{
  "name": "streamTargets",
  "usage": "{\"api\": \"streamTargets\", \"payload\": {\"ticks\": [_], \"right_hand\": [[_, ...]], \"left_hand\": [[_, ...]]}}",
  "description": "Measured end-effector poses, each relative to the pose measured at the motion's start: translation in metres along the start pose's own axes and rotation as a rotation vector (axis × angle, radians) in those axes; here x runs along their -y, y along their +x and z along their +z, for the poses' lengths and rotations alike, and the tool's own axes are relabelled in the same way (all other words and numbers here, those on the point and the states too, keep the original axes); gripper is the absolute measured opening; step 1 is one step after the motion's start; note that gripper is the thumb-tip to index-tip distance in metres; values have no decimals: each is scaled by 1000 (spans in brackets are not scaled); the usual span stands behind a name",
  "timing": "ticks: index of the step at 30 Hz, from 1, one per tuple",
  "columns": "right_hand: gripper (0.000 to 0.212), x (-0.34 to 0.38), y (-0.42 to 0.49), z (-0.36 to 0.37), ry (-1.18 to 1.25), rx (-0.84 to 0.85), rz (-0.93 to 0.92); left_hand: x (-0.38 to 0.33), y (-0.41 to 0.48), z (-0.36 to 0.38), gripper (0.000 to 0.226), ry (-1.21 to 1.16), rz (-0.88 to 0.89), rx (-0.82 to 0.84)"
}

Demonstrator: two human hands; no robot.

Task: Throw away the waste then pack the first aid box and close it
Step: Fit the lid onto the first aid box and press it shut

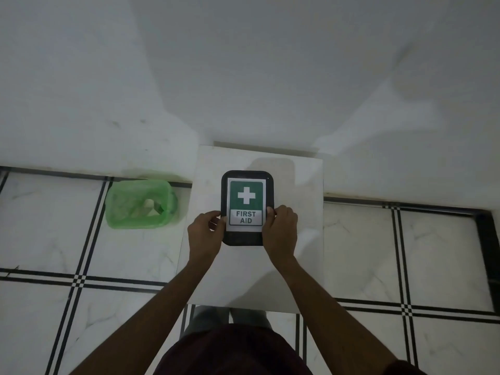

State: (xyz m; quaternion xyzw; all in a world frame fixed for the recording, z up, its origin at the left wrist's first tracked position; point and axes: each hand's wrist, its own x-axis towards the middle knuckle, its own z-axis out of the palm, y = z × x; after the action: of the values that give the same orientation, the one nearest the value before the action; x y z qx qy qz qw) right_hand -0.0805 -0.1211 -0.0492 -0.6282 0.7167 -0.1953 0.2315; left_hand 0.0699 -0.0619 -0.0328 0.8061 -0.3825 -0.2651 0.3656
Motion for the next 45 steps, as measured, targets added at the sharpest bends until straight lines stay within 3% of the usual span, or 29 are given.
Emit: {"api": "streamTargets", "payload": {"ticks": [5, 9, 11, 15, 31, 36, 45], "right_hand": [[24, -2, -1, 5, 34, -18, -9], [19, 7, -3, 18, 140, -12, 126], [16, 9, -2, 22, 136, -24, 158], [15, 7, -1, 26, 124, -7, 161], [26, -5, -8, 34, 202, -15, 178], [28, 0, -1, 34, 187, 6, 193], [28, 2, 11, 24, 60, 38, 171]], "left_hand": [[3, 1, 7, 21, -11, -44, -3], [-9, 3, 21, 15, -131, -308, 15], [-19, 6, 32, 29, -156, -404, 12], [-25, 10, 44, 68, 67, -518, 6], [-11, 9, 53, 59, 168, -302, -112], [-10, 17, 55, 60, 218, -326, -113], [-12, 29, 44, 39, 205, -224, 74]]}}
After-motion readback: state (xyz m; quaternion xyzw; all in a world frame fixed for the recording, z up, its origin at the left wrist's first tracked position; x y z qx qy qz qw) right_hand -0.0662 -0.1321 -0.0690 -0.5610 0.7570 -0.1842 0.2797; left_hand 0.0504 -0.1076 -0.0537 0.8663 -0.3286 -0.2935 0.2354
